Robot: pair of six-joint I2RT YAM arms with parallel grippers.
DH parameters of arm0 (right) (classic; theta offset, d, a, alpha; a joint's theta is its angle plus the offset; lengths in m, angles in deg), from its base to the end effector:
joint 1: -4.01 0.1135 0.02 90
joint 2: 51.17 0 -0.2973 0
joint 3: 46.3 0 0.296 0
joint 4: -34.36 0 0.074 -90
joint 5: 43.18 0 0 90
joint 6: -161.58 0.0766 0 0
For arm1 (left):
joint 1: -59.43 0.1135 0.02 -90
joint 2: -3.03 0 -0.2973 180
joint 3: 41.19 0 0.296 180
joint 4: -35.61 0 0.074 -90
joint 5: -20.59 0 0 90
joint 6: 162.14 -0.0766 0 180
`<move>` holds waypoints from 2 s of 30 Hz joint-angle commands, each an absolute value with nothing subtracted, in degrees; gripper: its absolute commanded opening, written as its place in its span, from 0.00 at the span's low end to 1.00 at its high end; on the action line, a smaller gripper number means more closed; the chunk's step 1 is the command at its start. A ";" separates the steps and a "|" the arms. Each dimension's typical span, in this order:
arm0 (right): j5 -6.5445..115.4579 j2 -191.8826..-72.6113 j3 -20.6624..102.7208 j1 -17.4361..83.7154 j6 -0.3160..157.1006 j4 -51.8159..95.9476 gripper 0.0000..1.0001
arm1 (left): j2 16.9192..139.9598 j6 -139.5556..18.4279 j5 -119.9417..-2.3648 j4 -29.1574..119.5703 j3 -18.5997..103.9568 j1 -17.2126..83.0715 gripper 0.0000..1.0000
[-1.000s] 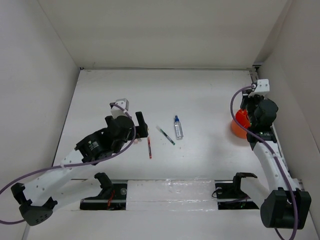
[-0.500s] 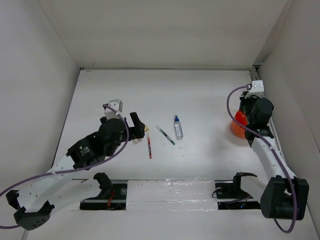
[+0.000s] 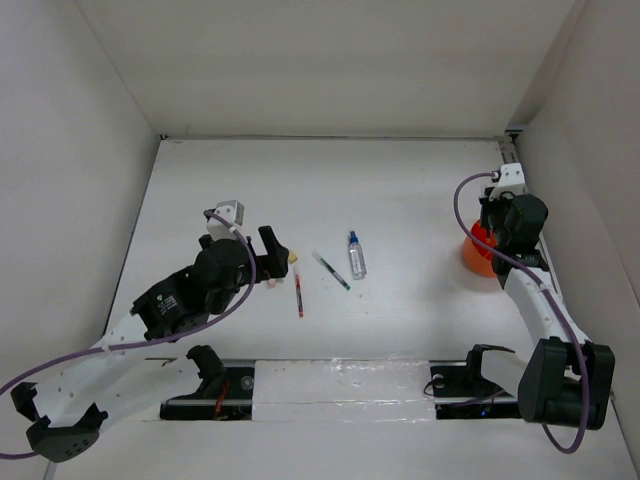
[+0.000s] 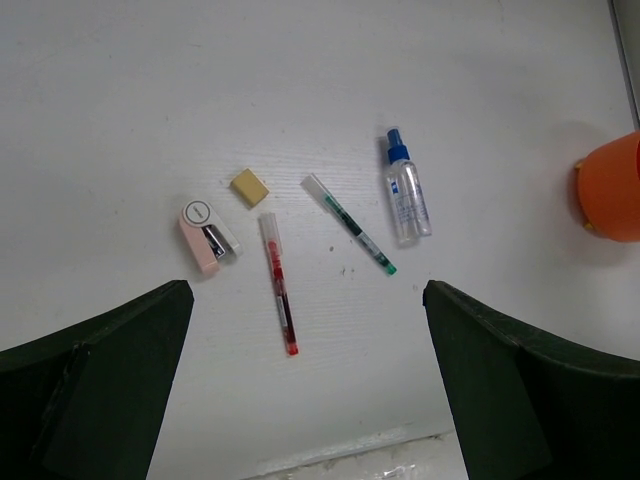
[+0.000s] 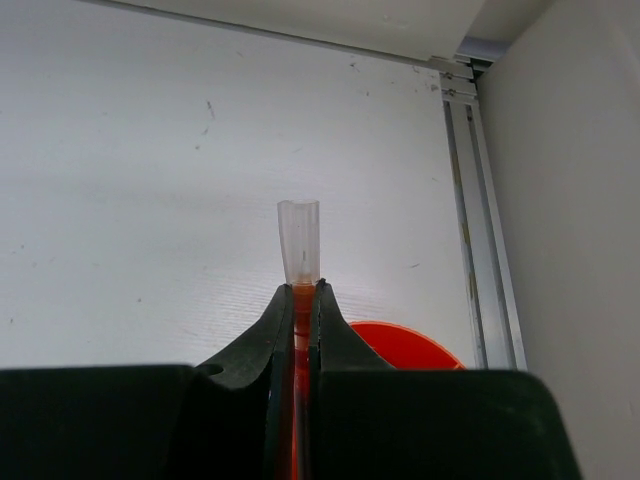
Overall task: Sort the stationery into containers
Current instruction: Place the pen in the storage box.
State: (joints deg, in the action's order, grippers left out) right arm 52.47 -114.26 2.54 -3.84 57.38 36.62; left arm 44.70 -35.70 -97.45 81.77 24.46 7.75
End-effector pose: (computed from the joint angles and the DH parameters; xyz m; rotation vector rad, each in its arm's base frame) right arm 0.3173 -0.0361 0.2745 -0.1698 1.7748 -0.1897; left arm 0.1520 -0.1342 0.3780 -0.0649 1.9490 -0.5540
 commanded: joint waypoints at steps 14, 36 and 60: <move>51.04 -112.95 1.61 -1.71 57.78 37.78 0.00 | 42.41 -36.28 -97.98 79.57 24.30 7.66 1.00; 43.05 -118.14 1.08 1.90 59.53 35.93 0.00 | 41.35 -36.81 -97.45 79.57 24.83 7.66 1.00; 35.13 -114.98 0.64 3.75 60.68 35.93 0.50 | 40.83 -36.81 -97.45 79.57 24.83 7.66 1.00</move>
